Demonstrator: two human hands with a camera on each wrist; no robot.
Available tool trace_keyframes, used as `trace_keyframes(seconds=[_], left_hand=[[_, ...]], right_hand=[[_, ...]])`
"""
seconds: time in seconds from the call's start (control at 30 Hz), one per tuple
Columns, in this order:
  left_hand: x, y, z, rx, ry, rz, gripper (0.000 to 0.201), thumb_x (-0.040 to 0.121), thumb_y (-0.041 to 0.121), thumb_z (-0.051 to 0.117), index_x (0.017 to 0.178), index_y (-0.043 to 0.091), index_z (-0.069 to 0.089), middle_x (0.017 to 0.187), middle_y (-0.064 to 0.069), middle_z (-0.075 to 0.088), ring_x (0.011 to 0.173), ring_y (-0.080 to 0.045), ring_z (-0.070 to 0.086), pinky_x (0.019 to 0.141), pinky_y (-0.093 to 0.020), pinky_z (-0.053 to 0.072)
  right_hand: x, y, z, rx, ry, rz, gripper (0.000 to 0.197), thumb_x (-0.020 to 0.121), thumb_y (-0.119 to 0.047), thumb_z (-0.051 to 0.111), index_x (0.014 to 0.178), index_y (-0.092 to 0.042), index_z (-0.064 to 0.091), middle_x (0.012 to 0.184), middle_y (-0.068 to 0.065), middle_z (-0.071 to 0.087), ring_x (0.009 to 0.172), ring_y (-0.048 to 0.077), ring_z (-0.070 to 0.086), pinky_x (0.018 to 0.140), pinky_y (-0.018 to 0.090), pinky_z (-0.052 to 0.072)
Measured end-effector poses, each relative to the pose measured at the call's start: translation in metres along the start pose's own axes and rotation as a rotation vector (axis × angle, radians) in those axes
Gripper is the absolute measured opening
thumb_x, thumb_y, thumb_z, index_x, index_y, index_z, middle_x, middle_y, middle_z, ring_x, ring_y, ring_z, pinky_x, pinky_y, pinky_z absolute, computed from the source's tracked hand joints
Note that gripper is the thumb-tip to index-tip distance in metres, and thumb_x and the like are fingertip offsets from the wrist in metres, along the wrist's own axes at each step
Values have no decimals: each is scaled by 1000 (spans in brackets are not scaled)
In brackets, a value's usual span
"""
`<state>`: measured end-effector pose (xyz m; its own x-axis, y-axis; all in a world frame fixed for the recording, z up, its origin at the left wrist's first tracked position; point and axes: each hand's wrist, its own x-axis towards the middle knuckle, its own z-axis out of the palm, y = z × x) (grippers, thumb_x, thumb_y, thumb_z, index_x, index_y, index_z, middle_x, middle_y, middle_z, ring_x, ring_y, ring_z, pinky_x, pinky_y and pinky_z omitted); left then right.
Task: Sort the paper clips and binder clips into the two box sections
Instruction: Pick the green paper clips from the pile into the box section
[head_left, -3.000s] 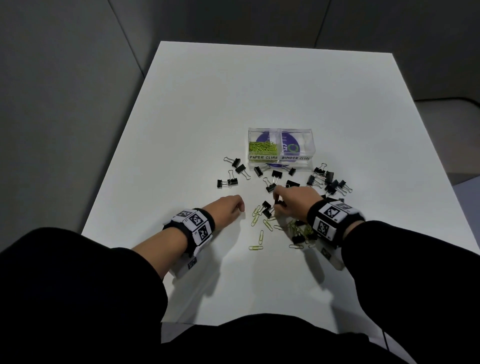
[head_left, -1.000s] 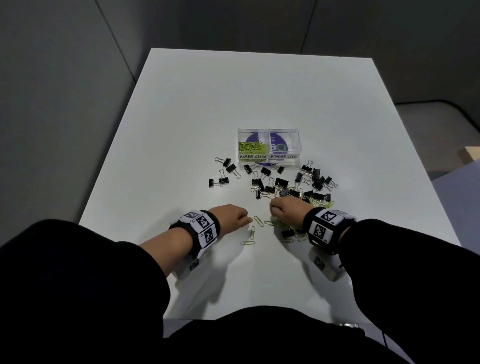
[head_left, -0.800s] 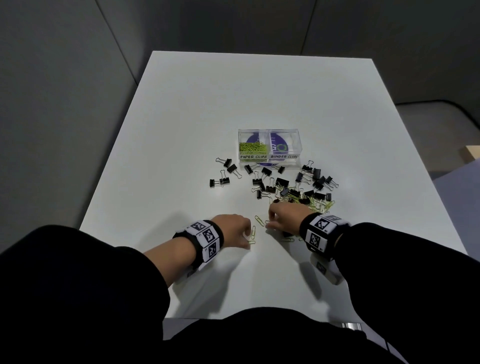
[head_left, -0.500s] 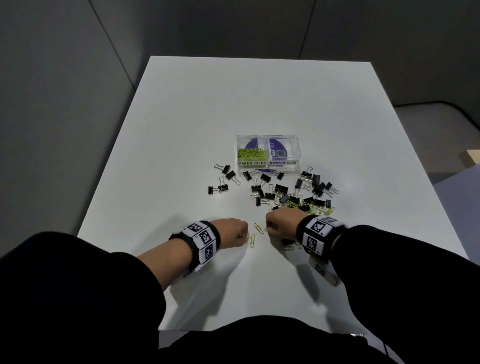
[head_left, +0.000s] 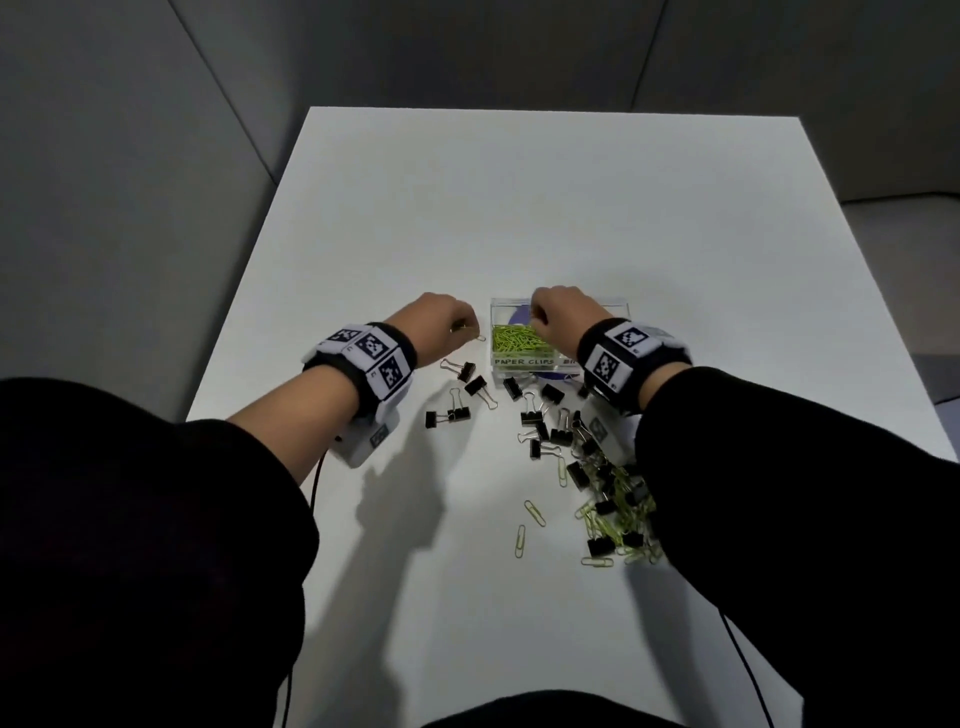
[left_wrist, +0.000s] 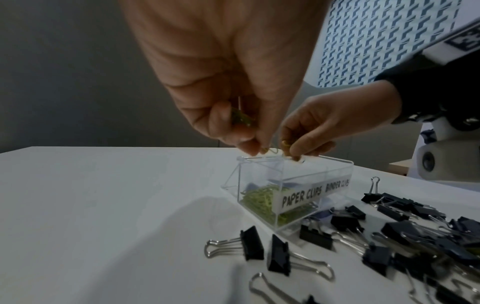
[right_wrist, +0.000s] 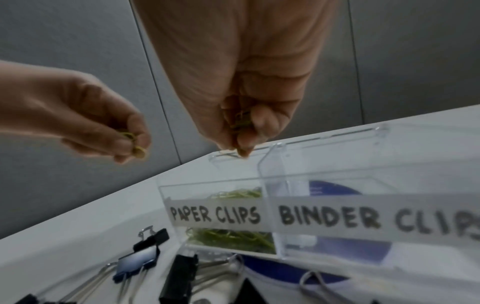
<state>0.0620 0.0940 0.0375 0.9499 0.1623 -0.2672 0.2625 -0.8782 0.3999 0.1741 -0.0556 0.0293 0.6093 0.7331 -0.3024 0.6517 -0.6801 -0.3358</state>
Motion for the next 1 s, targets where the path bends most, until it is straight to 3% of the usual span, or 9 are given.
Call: trace_keyframes(seconds=[0.13,0.3,0.4,0.47,0.57,0.63,0.77,1.0], left_hand=[[19,9,2,-5,41,28,25,94,16,48,112,7,64,112,-11,64,102,-25,59,85,-28,42],[36,36,16,43,10,112,26,94,21,50,113,12,65,116,-9,63,106,-24,58,87,-32,43],[29,49,27,183,44,210,31,92,29,53,121,21,61,129,-1,56,117,-21,53,90,-33,43],[15,58,38,239,93,348,31,92,30,52,120,19,62,125,-3,58,115,-22,53,87,-34,44],[-11,75,68,292,-62,518,29,94,28,49,117,17,61,116,-4,58,107,-20,55,80,-31,49],[-24,83,91,326,-167,570,31,94,31,49,120,17,58,116,-5,56,104,-20,56,77,-29,49],[-40,92,120,338,-184,562,37,92,36,50,123,16,55,117,-6,53,99,-20,57,77,-29,53],[-66,89,137,349,-126,462,32,96,27,45,120,7,53,117,-12,54,104,-26,54,81,-33,50]], right_hand=[[0,0,6,65,45,-48,37,94,-15,48,130,-7,48,129,13,55,116,28,54,97,37,42],[-37,27,2,-11,129,-70,23,95,-19,46,114,-13,58,114,7,64,101,26,61,85,37,51],[-65,41,6,-102,97,-62,19,94,-19,45,107,-15,58,108,3,64,95,25,61,71,29,44],[-82,50,13,-156,28,-33,18,94,-22,46,106,-16,58,108,2,64,95,24,60,70,29,43],[-106,66,27,-221,-107,29,23,93,-25,51,114,-16,56,116,3,61,104,23,58,76,31,45],[-120,74,39,-242,-153,72,32,91,-27,53,122,-17,52,124,4,56,114,24,53,86,36,48],[-141,77,63,-235,-89,109,42,92,-27,51,133,-19,45,134,6,48,125,26,43,102,38,41],[-151,53,88,-165,-3,119,35,97,-26,44,130,-14,48,128,9,52,120,28,44,92,39,47]])
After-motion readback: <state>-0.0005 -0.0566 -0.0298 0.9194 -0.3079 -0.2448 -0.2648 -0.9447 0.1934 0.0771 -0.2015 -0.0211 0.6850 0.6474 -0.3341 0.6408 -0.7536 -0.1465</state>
